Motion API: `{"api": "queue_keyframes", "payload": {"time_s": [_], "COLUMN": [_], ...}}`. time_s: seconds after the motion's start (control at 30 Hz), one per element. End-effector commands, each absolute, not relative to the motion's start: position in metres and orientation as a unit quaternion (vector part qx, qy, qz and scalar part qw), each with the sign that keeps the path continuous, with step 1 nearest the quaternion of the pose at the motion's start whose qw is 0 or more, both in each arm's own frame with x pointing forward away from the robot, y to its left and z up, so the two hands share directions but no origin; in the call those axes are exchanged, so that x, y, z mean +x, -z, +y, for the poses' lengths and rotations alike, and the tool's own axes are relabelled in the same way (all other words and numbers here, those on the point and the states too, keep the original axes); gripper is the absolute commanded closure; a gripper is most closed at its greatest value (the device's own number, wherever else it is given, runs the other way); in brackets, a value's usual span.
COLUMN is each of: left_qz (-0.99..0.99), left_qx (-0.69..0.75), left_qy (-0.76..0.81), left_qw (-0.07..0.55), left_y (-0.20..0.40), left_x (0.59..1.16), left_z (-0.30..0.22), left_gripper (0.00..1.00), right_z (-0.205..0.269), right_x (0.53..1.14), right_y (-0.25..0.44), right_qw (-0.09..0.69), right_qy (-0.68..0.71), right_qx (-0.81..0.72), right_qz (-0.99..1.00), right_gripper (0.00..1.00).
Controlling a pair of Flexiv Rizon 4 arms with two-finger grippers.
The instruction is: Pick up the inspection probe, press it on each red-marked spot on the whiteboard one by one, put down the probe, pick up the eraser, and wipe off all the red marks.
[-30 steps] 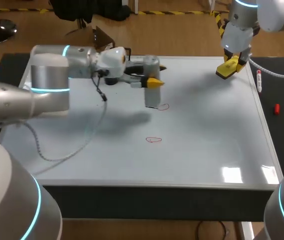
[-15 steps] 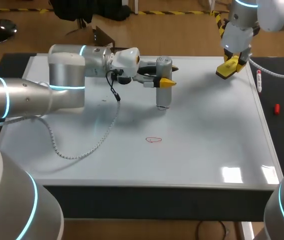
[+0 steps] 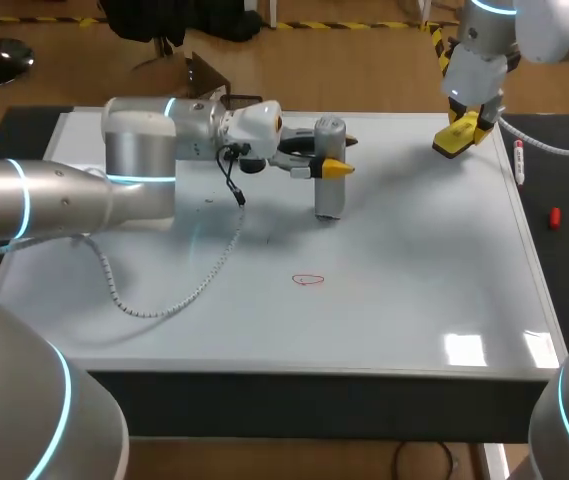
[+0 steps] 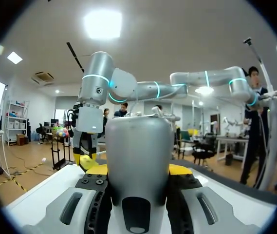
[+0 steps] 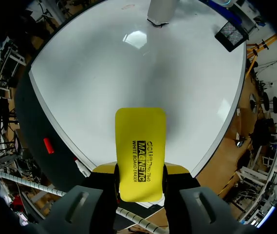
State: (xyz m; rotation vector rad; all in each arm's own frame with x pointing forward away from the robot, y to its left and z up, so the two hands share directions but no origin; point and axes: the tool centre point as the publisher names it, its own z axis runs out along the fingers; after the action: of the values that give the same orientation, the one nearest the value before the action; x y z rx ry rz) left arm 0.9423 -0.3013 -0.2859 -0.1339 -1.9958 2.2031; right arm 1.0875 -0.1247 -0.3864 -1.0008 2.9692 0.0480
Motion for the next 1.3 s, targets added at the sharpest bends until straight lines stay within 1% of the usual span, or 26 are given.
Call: {"api": "queue_keyframes", "payload": {"time_s": [0.03,0.7,0.93,1.3], "left_qz": [-0.665,-0.668,-0.666,-0.661], "left_qx": [-0.047,-0.046,-0.049,-0.058], "left_qy": [-0.740,-0.738,-0.740,-0.745], "left_qw": [0.083,0.087,0.083,0.071], "left_y": [0.290,0.299,0.294,0.263], "left_x": [0.945,0.941,0.942,0.939], "left_z": [-0.302,-0.297,-0.296,-0.293], "left_gripper": [1.00,1.00,1.00,1.00], "right_z": [-0.125,-0.125,-0.125,-0.125], "right_x": [1.089,1.089,1.089,1.089], "right_y": [0.385,0.385,0.385,0.385], "right_qw": [0.002,0.002,0.002,0.002], "right_qy": [-0.014,-0.014,-0.014,-0.014], "right_qx": [-0.320,-0.320,-0.320,-0.320], "right_qz": [0.947,0.947,0.947,0.947], "right_gripper": [1.00,1.00,1.00,1.00]}}
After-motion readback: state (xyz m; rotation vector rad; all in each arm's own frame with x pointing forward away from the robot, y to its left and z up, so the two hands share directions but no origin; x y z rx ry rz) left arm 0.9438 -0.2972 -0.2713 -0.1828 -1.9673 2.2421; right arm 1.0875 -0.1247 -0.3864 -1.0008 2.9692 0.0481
